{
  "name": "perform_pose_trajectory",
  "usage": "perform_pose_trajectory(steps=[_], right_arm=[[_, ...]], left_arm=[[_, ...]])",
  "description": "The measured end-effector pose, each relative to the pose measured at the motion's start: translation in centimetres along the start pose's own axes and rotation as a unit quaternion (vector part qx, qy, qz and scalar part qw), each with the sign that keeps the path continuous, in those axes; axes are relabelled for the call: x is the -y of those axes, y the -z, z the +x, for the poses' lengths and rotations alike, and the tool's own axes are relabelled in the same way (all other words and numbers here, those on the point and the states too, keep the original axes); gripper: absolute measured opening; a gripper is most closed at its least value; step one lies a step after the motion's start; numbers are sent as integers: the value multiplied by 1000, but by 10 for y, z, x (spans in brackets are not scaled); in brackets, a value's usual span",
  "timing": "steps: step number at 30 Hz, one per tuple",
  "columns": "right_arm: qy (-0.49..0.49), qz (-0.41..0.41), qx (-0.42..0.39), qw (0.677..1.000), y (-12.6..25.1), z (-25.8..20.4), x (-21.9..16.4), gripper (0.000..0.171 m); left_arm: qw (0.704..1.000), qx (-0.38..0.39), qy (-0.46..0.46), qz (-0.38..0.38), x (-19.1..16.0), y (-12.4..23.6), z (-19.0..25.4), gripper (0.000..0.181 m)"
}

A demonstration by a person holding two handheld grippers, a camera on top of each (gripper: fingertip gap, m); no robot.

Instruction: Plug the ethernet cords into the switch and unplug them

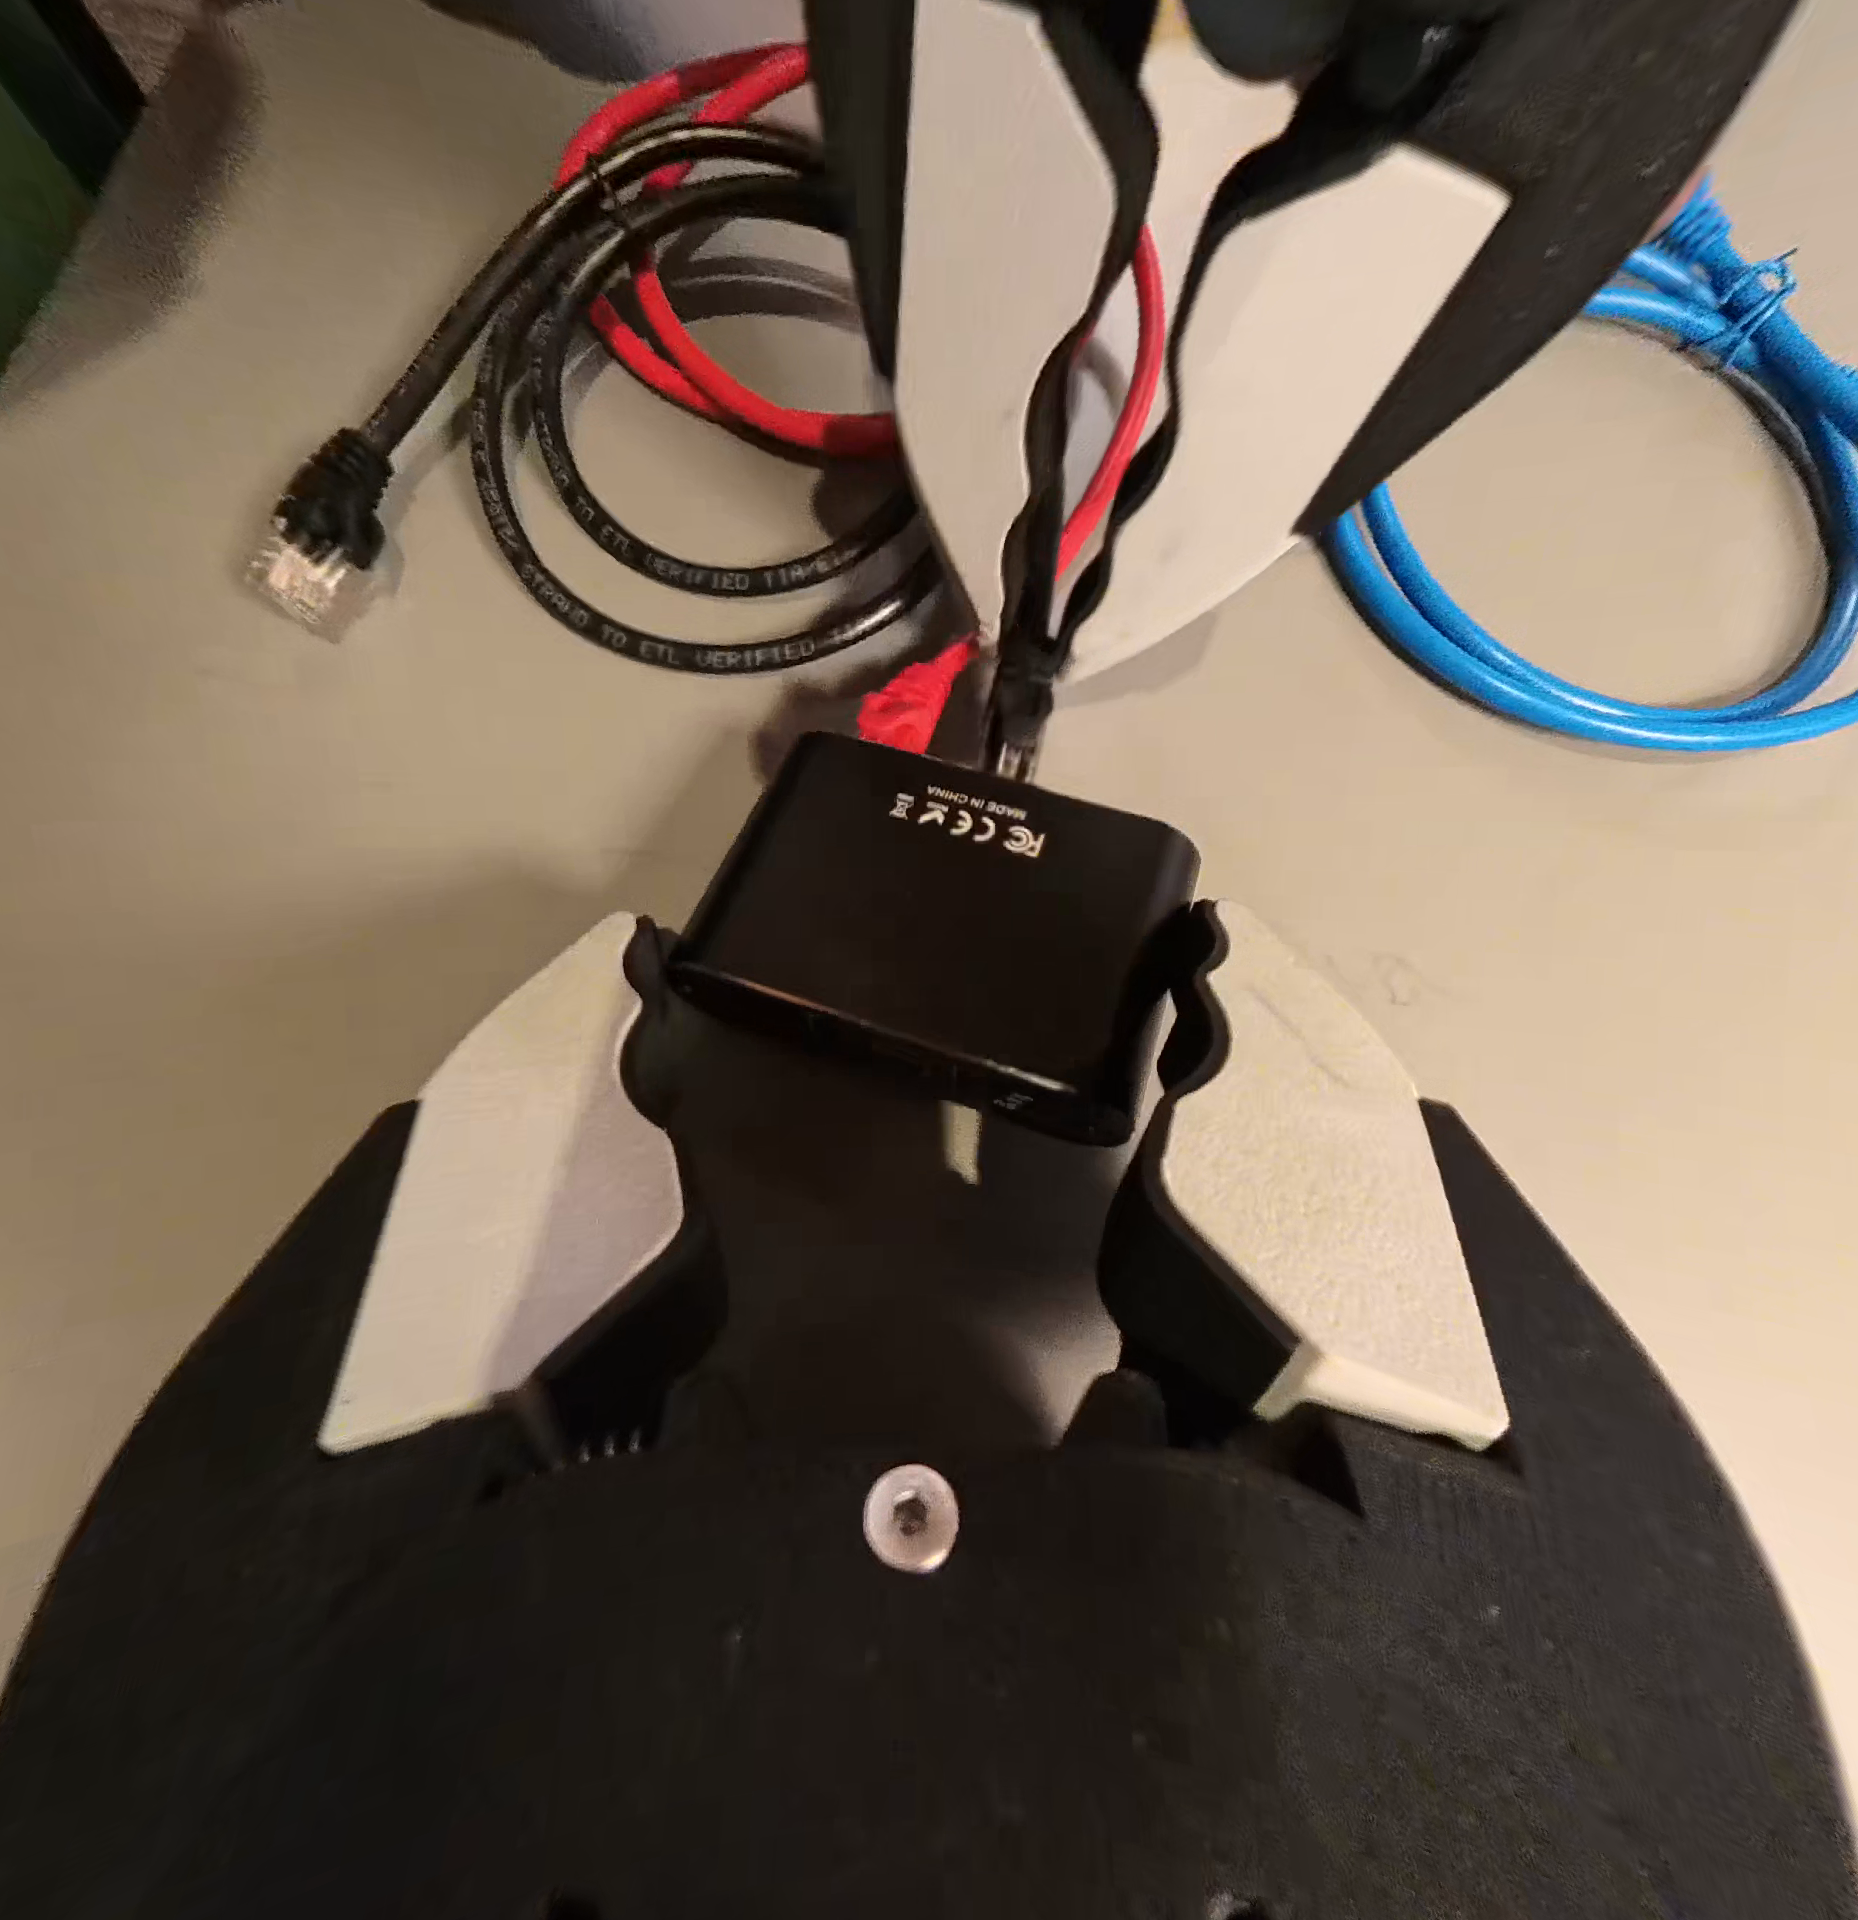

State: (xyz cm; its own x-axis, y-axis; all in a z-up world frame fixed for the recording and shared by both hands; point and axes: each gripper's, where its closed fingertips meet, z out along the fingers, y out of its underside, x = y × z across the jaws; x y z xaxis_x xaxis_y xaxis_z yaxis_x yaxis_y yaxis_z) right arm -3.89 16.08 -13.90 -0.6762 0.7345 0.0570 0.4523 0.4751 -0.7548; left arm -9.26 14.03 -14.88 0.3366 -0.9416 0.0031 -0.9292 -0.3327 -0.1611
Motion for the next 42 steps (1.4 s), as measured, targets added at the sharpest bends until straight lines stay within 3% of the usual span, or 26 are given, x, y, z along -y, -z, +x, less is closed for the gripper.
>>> perform_pose_trajectory(steps=[14, 27, 42], right_arm=[[12, -48, 48, 998, -3, 3, -17, 95], [-67, -105, -27, 992, 2, 1, -24, 90], [0, -11, -19, 1000, 7, 3, -5, 89]], left_arm=[[990, 26, -7, 136, 9, -1, -1, 10], [989, 51, -2, 140, 10, -2, -6, 10], [979, 58, -37, 190, 9, 4, -4, 10]])
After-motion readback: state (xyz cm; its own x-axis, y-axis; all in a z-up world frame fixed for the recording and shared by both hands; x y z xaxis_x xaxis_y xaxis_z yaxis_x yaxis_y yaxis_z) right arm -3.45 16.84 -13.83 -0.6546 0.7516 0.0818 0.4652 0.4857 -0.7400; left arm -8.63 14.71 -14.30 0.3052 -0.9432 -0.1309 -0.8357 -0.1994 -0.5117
